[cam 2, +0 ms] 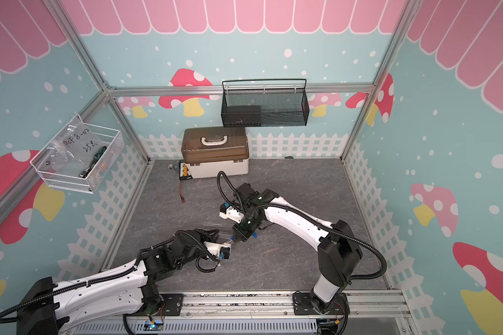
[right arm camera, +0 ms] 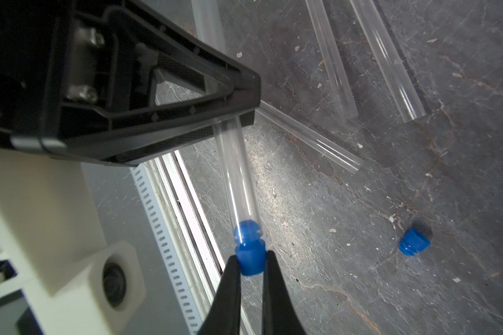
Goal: Insert stoppers into test tubes
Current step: Insert the stopper into the test tube.
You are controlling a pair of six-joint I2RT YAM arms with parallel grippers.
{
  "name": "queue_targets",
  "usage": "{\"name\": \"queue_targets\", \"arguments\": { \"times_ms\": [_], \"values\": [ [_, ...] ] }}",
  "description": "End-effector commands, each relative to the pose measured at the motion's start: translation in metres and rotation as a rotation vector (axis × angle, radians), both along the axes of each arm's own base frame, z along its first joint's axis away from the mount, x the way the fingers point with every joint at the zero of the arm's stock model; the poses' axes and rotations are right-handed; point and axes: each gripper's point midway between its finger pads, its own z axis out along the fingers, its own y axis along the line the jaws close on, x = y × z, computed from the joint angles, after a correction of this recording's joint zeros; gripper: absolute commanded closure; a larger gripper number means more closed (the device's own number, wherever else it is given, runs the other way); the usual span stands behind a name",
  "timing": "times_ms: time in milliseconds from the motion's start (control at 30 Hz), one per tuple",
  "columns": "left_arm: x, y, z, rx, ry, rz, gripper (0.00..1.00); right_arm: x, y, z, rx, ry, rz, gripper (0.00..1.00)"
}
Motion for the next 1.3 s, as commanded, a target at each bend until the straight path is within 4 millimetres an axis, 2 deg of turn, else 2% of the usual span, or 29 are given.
{"name": "queue_targets", "arguments": {
  "times_ms": [0, 200, 367, 700, 1000, 1267],
  "values": [
    [-0.060, -0.057, 0.014, -0.166, 0.097, -0.395, 1.00, 0.051, 0.072, 0.089, 0.438, -0.288, 0.011, 0.90],
    [-0.069, -0.060, 0.019, -0.211, 0.131, -0.439, 1.00, 0.053, 0.072, 0.090, 0.436, -0.293, -0.004, 0.90],
    [-0.073, -0.064, 0.031, -0.277, 0.161, -0.464, 1.00, 0.055, 0.072, 0.090, 0.438, -0.296, -0.012, 0.90],
    [-0.089, -0.072, 0.049, -0.352, 0.227, -0.556, 1.00, 0.051, 0.068, 0.085, 0.423, -0.353, 0.055, 0.90],
    [-0.090, -0.082, 0.072, -0.464, 0.273, -0.588, 1.00, 0.047, 0.066, 0.083, 0.424, -0.385, 0.108, 0.90],
    [-0.097, -0.086, 0.084, -0.502, 0.301, -0.632, 1.00, 0.047, 0.061, 0.080, 0.402, -0.429, 0.143, 0.90]
  ]
}}
